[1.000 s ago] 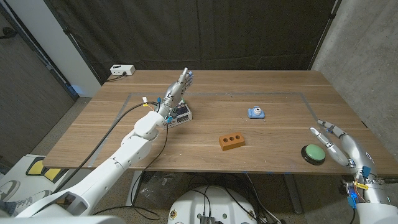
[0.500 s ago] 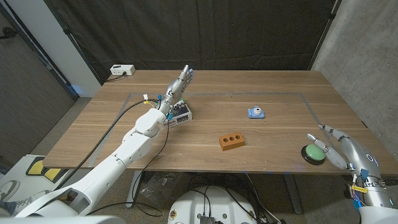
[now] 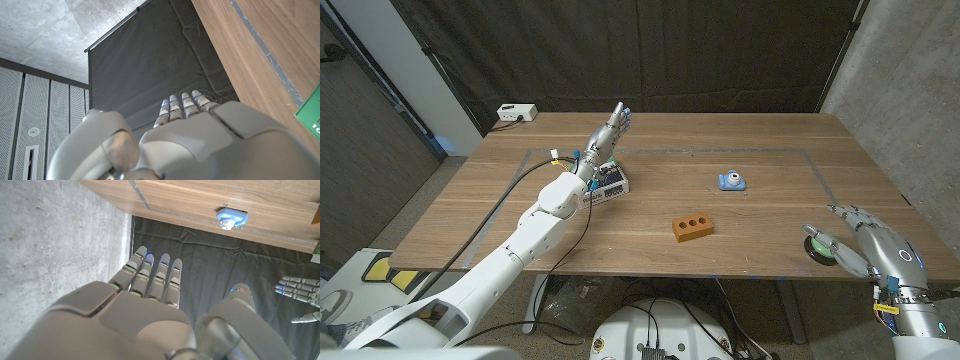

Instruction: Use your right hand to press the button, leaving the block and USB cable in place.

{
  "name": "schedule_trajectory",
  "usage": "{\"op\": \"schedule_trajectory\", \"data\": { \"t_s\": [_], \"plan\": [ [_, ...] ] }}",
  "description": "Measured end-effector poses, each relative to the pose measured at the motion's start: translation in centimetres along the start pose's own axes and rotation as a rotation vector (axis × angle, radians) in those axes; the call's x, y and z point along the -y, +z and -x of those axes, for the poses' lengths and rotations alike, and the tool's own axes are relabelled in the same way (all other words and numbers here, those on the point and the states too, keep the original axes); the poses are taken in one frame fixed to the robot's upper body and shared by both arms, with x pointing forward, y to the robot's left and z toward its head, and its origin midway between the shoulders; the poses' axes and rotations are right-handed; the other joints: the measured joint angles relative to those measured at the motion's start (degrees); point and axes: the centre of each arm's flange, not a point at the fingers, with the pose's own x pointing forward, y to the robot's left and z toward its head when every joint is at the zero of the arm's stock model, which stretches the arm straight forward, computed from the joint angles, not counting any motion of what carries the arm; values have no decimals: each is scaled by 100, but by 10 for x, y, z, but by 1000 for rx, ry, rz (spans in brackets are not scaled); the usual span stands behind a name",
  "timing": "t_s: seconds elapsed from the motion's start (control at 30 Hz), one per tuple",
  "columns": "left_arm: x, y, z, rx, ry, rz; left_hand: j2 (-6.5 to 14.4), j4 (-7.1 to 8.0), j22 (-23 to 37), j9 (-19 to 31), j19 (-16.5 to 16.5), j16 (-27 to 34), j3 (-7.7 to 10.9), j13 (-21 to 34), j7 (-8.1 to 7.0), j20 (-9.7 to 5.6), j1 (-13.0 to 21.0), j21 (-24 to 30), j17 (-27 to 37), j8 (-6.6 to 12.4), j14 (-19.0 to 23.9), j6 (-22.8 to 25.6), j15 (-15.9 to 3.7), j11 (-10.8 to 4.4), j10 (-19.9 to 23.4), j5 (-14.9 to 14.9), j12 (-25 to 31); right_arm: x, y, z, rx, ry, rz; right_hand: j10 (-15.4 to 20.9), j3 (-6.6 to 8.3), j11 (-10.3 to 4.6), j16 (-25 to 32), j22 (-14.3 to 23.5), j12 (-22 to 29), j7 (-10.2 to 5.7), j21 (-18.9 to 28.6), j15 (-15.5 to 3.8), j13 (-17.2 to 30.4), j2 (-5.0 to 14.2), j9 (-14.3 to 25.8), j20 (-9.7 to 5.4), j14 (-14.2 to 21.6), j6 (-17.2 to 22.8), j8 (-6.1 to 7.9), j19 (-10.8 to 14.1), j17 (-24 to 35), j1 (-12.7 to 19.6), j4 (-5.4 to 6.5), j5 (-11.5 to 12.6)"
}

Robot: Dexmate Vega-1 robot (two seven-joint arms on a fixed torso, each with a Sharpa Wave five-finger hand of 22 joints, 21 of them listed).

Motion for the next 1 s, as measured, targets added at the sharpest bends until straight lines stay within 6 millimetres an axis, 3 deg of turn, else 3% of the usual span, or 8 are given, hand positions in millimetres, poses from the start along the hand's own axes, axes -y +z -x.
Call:
{"op": "schedule_trajectory", "data": {
  "t_s": [0.13, 0.17, 0.3, 0.4, 0.73, 1.0],
  "plan": [
    [0, 1, 0, 4, -4, 0, 1, 0, 0, 0, 1, 0, 0, 0, 22, -1, 1, 0, 0, 0, 0, 22, 0, 22, 22, 0, 0, -1, 5, 0, 20, 9, -5, -18, 0, -18, 0, 0, 0, -27, 0, 30, 0, 0, 0, 0, -31, 27, 0, 0, 0, 0, 0, 10],
    [1, 1, 0, 5, -4, 0, 12, 0, 0, 0, 20, 0, 0, 0, 41, -20, 12, 0, 0, 0, 0, 42, 0, 31, 31, 0, 0, 0, 1, 0, 3, -1, 67, -18, 0, -18, 0, 0, 0, -27, 0, 30, 0, 0, 0, 0, -31, 27, 0, 0, 0, 0, 0, 22],
    [0, 0, -3, 8, -6, 4, 39, 8, -1, 0, 67, 0, -40, 0, 64, 4, 39, 0, 0, 0, 13, 64, 13, 11, 51, 0, 0, 0, 6, -1, 16, 5, 71, -18, 0, -18, 0, 0, -45, 74, 0, 30, 0, 0, 0, 0, -30, -80, -45, 1, 0, 0, 0, 44],
    [1, -1, -6, 7, -8, 7, 39, 8, -1, 0, 64, 0, -40, 0, 72, 1, 39, 0, 0, 0, 31, 73, 32, 11, 51, 0, 0, -2, 3, -1, -6, 29, 98, -18, -3, -18, 29, 0, -45, -1, 12, 17, 0, 0, 0, -8, 49, -161, -81, 11, -1, 0, 3, 44],
    [4, -2, -11, 9, -12, 14, 39, 8, -2, 0, 94, 0, -40, 0, 52, 32, 39, -41, 0, 0, 64, 93, -1, 11, 51, 0, 0, -9, 3, -2, -23, 65, 112, 90, -24, -122, 179, 28, -44, -106, 183, -11, 0, 99, 0, -29, 668, -222, -108, 564, -1, 52, 24, 44],
    [5, -2, -13, 12, -12, 18, 53, -8, -2, 0, 125, 1, -56, 0, 52, 63, 53, -62, 0, 0, 63, 93, -1, 11, 51, 0, 0, -16, 3, -2, -31, 79, 112, 109, -24, -104, 179, 27, -45, -60, 183, -11, 0, 129, 0, -39, 729, -111, -83, 619, -1, 82, 24, 44]
  ]
}}
